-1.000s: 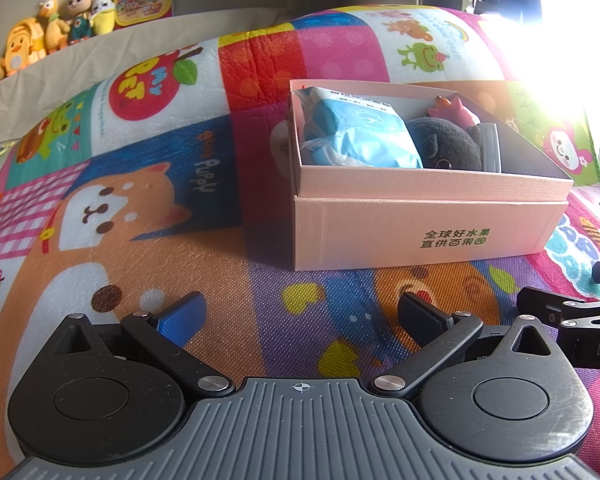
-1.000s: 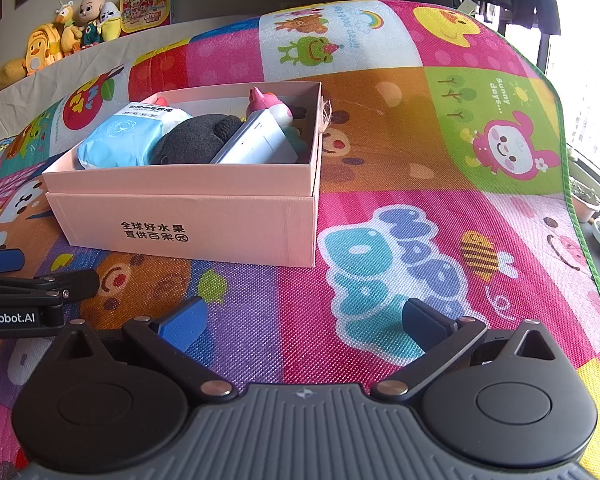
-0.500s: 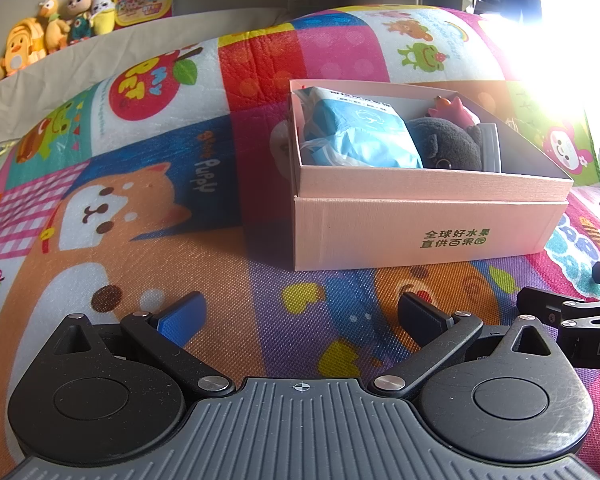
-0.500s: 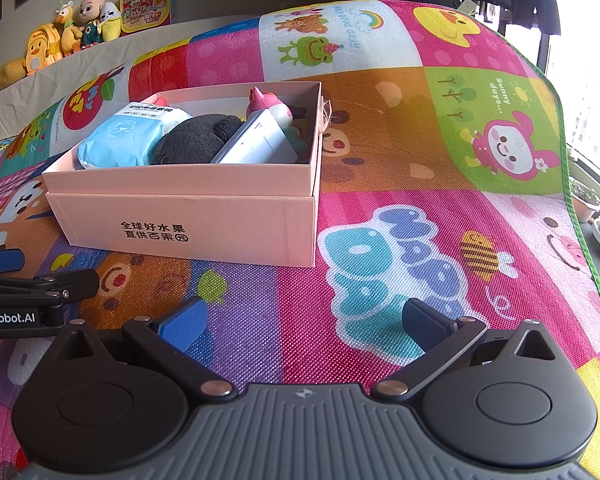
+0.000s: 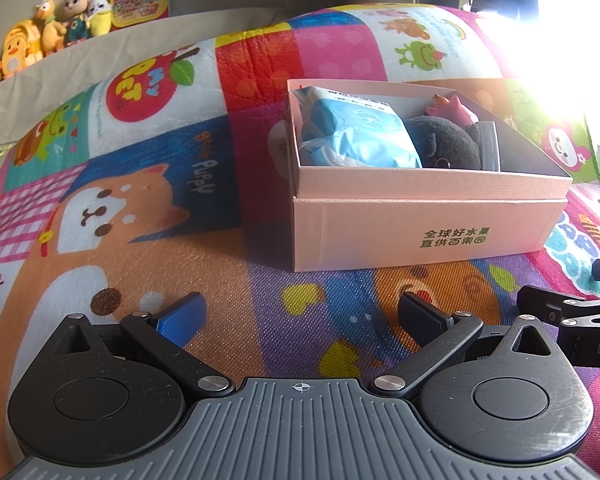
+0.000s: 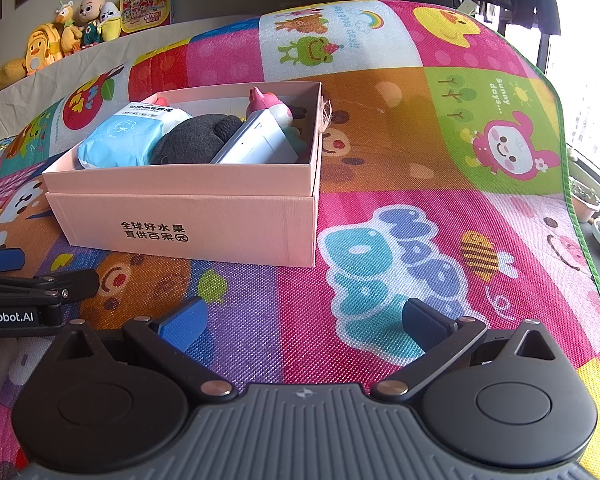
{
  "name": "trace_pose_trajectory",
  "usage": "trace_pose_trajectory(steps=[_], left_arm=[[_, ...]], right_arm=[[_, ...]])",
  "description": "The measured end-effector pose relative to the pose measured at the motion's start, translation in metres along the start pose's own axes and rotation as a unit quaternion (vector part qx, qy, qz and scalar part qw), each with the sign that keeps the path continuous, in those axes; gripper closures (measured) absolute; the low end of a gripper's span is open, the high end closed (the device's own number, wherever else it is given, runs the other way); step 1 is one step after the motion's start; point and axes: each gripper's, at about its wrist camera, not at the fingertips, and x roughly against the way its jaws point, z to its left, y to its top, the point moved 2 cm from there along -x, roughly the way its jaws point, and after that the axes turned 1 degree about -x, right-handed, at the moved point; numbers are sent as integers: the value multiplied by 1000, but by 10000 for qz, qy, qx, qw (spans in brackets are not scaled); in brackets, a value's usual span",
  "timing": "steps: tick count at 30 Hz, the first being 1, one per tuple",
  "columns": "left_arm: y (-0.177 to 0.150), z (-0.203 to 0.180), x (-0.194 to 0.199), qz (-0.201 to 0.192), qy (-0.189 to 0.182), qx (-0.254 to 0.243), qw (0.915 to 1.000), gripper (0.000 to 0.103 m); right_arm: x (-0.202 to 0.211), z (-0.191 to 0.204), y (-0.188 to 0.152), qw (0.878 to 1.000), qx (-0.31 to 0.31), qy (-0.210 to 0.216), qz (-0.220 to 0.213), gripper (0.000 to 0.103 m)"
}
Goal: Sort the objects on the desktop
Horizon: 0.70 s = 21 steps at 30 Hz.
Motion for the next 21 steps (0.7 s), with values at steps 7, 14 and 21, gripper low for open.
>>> trace_pose_trajectory(steps=[7, 14, 21], left_arm=[[0, -1, 0, -3, 40, 13, 10000, 0], [0, 0, -1, -2, 33, 21, 10000, 0], [0, 0, -1, 3, 21, 34, 10000, 0]], right_arm=[[0, 0, 0, 10000, -6, 3, 0, 0], [0, 0, 0, 10000, -5, 2, 0, 0], [0, 0, 0, 10000, -5, 2, 0, 0]])
